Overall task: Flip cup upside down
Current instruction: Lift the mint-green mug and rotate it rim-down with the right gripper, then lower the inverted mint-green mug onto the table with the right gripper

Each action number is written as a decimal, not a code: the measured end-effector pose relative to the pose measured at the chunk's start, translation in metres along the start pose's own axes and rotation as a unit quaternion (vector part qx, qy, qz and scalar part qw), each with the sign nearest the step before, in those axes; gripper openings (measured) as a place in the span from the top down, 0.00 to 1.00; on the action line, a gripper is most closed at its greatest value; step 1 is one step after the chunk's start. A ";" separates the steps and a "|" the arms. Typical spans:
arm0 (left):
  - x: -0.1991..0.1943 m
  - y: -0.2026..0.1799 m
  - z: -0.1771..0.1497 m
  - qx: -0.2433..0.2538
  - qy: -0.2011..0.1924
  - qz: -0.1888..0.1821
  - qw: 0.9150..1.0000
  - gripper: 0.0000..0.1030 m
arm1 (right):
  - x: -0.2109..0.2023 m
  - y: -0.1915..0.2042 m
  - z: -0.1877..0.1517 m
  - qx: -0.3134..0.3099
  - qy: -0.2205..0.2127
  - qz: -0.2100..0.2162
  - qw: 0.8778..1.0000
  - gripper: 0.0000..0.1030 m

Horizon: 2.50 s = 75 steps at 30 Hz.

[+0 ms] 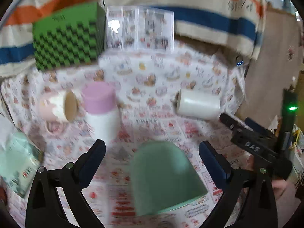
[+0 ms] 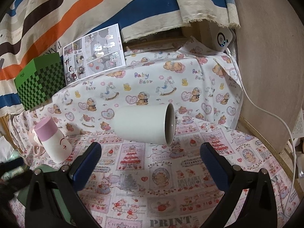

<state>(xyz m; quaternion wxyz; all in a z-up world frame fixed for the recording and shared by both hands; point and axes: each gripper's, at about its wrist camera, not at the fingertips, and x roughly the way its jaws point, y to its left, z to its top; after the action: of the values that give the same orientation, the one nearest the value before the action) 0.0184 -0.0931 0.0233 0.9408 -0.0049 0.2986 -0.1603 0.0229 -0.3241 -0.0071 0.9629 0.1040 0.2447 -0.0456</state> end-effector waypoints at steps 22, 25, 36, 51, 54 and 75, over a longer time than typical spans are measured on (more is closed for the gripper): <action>-0.024 0.116 -0.026 -0.040 -0.107 0.085 0.990 0.01 | 0.037 0.098 0.013 0.018 0.314 0.145 0.938 0.00; -0.033 0.108 -0.026 -0.011 -0.130 0.131 0.983 0.01 | 0.052 0.109 -0.002 0.033 0.356 0.148 0.922 0.00; -0.046 0.140 -0.024 -0.094 -0.128 0.114 0.981 0.01 | 0.065 0.144 -0.015 -0.017 0.411 0.144 0.900 0.00; -0.048 0.139 -0.023 -0.080 -0.127 0.137 0.979 0.01 | 0.034 0.155 0.013 -0.101 0.299 0.102 0.943 0.13; -0.047 0.135 -0.023 -0.073 -0.126 0.135 0.980 0.01 | 0.022 0.161 0.020 -0.139 0.216 0.070 0.964 0.13; -0.044 0.131 -0.024 -0.062 -0.127 0.146 0.979 0.01 | 0.019 0.184 -0.022 -0.240 0.011 0.048 0.970 0.15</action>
<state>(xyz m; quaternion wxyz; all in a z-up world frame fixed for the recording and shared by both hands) 0.0103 0.0463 0.0142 0.9823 -0.0398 0.1831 -0.0006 0.0552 -0.1409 -0.0023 0.9581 -0.1178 0.2536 0.0615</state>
